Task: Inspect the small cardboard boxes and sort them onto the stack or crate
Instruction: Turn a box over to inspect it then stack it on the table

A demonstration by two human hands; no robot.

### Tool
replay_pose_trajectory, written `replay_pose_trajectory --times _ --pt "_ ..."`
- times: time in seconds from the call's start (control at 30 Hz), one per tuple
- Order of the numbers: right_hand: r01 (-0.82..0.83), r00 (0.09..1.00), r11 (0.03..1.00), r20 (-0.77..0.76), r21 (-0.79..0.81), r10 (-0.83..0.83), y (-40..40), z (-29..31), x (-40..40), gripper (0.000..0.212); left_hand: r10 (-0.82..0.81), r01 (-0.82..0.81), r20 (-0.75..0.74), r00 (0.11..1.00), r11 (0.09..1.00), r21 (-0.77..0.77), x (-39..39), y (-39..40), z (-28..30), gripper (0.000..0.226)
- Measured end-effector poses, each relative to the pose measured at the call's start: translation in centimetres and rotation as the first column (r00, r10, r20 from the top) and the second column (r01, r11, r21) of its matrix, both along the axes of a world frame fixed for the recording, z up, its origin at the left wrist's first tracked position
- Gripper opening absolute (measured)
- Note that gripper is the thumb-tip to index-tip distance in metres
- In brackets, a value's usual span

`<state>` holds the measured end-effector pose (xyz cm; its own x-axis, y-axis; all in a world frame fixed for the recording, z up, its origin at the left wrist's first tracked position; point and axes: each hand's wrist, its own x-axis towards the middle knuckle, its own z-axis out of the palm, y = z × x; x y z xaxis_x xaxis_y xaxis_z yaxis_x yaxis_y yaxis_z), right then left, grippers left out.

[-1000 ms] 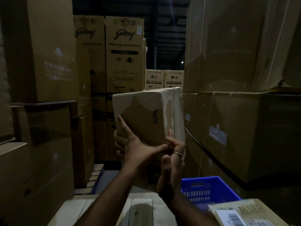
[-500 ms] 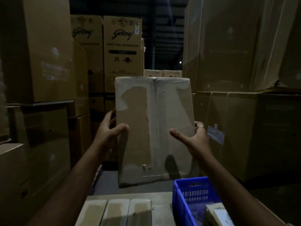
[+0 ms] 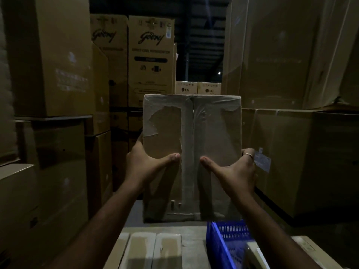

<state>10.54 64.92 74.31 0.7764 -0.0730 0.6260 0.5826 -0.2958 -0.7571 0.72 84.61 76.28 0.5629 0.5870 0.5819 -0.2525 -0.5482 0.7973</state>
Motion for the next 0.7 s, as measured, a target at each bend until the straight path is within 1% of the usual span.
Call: replay_pose_trajectory --times 0.13,0.17,0.23,0.3,0.33,0.37,0.43,0.47,0.5,0.53,0.57,0.6,0.63,0.7 --pt "0.049 0.998 0.999 0.036 0.011 -0.049 0.1 0.2 -0.2 0.105 0.033 -0.033 -0.008 0.999 0.999 0.016 0.2 -0.3 -0.2 0.080" --pt "0.060 0.997 0.998 0.038 0.006 -0.060 0.2 0.1 -0.2 0.105 0.028 -0.028 -0.010 1.000 0.999 0.022 0.2 -0.2 -0.2 0.079" --pt "0.066 0.997 0.998 0.047 -0.015 -0.066 0.3 0.0 -0.4 0.103 0.007 -0.007 -0.012 1.000 1.000 0.012 0.2 0.0 -0.1 0.086" --pt "0.025 0.998 1.000 0.059 -0.017 -0.024 0.1 0.2 -0.4 0.090 0.001 -0.001 -0.005 1.000 1.000 -0.028 -0.2 0.3 0.1 0.094" --pt "-0.055 0.997 0.998 0.050 0.013 0.054 -0.2 0.3 -0.2 0.078 -0.014 0.014 -0.007 1.000 0.998 -0.055 -0.5 0.6 0.3 0.096" --pt "-0.181 0.983 0.980 0.043 0.082 0.178 -0.5 0.5 -0.2 0.065 -0.034 0.033 -0.013 0.999 0.996 -0.082 -0.7 1.2 0.4 0.101" --pt "-0.414 0.909 0.889 0.050 0.194 0.413 -1.4 0.7 0.0 0.035 -0.089 0.088 0.000 0.996 0.987 -0.132 -1.2 2.5 0.5 0.110" --pt "-0.495 0.868 0.844 0.064 0.208 0.493 -1.8 0.9 0.0 0.019 -0.107 0.108 0.019 0.994 0.983 -0.146 -1.5 3.0 0.6 0.107" --pt "-0.548 0.835 0.813 0.063 0.196 0.547 -2.3 1.1 0.0 0.011 -0.123 0.127 0.037 0.992 0.979 -0.158 -1.7 3.2 0.6 0.101" --pt "-0.577 0.815 0.798 0.057 0.176 0.577 -2.7 1.2 0.1 0.017 -0.126 0.131 0.040 0.991 0.978 -0.165 -1.9 3.5 0.5 0.096" --pt "-0.605 0.794 0.778 0.049 0.169 0.606 -2.9 1.3 0.2 0.028 -0.121 0.127 0.047 0.992 0.977 -0.169 -2.0 3.9 0.4 0.093" --pt "-0.623 0.779 0.763 0.049 0.174 0.625 -3.2 1.2 0.6 0.043 -0.121 0.127 0.050 0.991 0.977 -0.169 -2.1 4.3 0.4 0.094" --pt "-0.635 0.765 0.745 0.036 0.202 0.643 -3.4 1.1 1.1 0.064 -0.142 0.151 0.066 0.988 0.973 -0.174 -2.1 5.0 0.3 0.101" --pt "-0.643 0.732 0.718 -0.060 0.266 0.678 -3.7 1.0 1.9 0.112 -0.168 0.180 0.080 0.983 0.967 -0.182 -1.8 6.3 0.2 0.129"
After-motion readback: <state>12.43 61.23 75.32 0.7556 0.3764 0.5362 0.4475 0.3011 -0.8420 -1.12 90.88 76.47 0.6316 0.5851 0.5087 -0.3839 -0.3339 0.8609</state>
